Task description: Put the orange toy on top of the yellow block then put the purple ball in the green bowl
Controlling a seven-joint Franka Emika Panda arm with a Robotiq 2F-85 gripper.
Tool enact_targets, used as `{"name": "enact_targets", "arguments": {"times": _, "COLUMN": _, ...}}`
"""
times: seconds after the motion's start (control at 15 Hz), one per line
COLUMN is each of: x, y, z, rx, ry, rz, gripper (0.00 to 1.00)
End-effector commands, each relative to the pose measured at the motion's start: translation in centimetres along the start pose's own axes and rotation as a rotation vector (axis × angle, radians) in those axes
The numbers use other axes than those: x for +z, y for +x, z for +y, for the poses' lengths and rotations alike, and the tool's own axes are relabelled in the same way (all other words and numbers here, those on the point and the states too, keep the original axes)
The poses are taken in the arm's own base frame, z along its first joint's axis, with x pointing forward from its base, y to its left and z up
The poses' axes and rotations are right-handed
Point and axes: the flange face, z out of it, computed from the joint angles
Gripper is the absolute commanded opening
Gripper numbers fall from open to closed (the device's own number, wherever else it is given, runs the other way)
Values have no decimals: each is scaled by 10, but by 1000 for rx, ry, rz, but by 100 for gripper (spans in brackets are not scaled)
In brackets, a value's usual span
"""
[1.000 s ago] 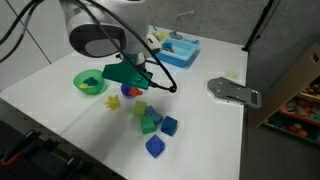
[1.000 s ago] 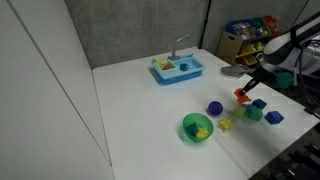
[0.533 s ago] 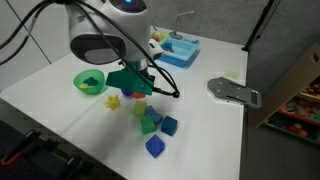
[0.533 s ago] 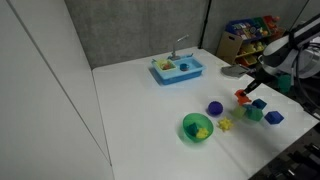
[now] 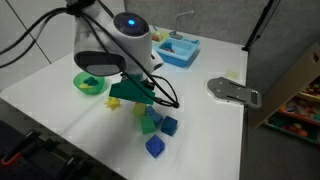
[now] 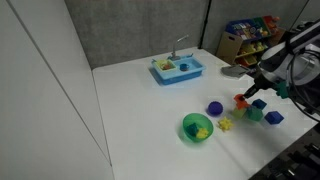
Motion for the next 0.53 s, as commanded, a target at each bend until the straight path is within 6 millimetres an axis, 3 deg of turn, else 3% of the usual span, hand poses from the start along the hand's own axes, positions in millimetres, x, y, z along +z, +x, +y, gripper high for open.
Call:
{"name": "enact_targets", "arguments": {"times": 0.0, "x": 6, "y": 0, "z": 6, "rx": -22, "ry": 12, "rz": 47, "gripper": 5}}
{"name": "enact_targets", "arguments": {"times": 0.2, "x": 8, "y": -7, "z": 9, "rx": -28, "ry": 18, "rz": 54, "gripper": 11}}
{"name": "enact_targets", "arguments": {"times": 0.27, "x": 7, "y": -9, "z": 10, "rx": -29, "ry": 18, "rz": 57, "gripper": 39}}
{"name": "enact_targets", "arguments": {"times": 0.4, "x": 5, "y": -11, "z": 11, "rx": -32, "ry": 21, "rz": 62, "gripper": 43}}
{"name": "enact_targets", "arguments": {"times": 0.47, "x": 3, "y": -12, "z": 11, "rx": -35, "ry": 22, "rz": 63, "gripper": 51}}
